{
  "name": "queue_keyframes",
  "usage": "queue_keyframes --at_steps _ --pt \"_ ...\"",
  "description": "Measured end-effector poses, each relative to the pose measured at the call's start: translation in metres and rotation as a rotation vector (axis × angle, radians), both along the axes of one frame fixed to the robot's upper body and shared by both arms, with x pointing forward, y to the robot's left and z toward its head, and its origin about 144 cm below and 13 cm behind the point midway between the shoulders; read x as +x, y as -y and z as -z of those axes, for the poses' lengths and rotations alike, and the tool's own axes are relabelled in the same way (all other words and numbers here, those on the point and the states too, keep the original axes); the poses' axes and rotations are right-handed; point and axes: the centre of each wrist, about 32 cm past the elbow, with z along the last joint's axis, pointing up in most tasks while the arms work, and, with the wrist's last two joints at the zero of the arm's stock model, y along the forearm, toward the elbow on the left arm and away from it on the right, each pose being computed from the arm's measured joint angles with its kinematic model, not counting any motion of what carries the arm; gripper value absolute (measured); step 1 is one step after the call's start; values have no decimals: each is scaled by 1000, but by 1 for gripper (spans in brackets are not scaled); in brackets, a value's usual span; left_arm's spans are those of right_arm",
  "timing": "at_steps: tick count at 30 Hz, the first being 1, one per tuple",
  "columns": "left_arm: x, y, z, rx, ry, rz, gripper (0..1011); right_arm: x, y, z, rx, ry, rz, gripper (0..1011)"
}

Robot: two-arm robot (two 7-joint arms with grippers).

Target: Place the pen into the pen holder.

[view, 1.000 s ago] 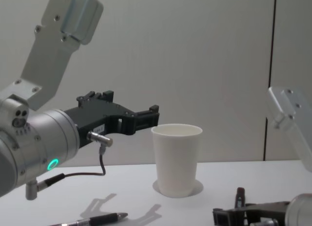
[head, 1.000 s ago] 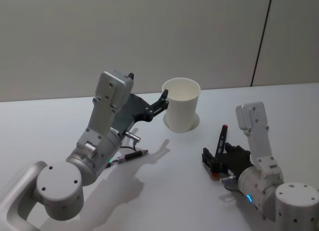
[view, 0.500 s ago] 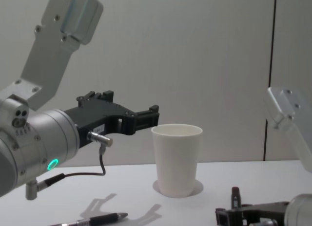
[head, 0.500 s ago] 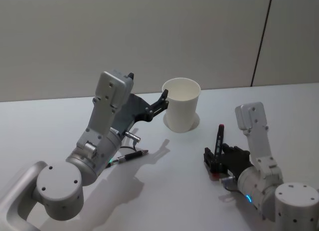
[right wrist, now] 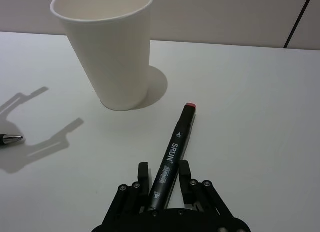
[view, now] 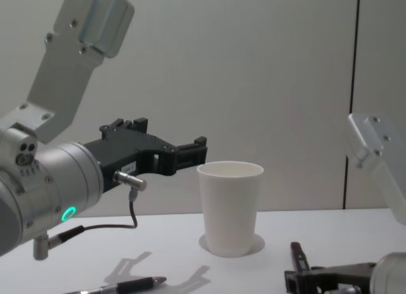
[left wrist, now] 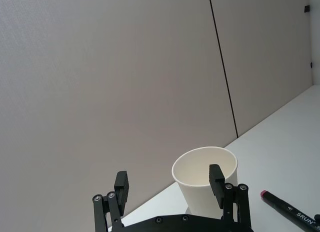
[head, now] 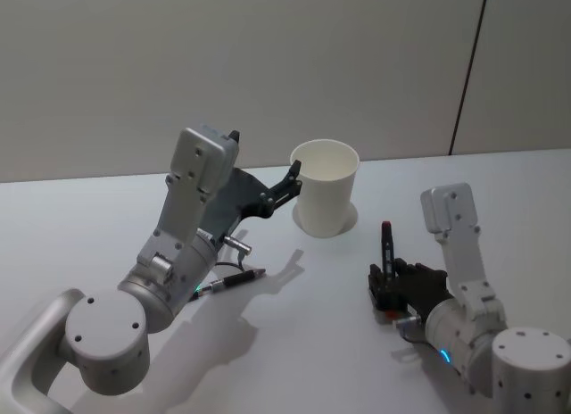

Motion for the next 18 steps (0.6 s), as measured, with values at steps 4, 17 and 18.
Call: queue_keyframes --at_steps 4,17,18 --pt "0 0 0 0 0 0 1001 0 0 0 0 0 0 336" --pt "0 0 0 0 0 0 1001 0 0 0 0 0 0 228" --pt "0 0 0 0 0 0 1001 0 0 0 0 0 0 198"
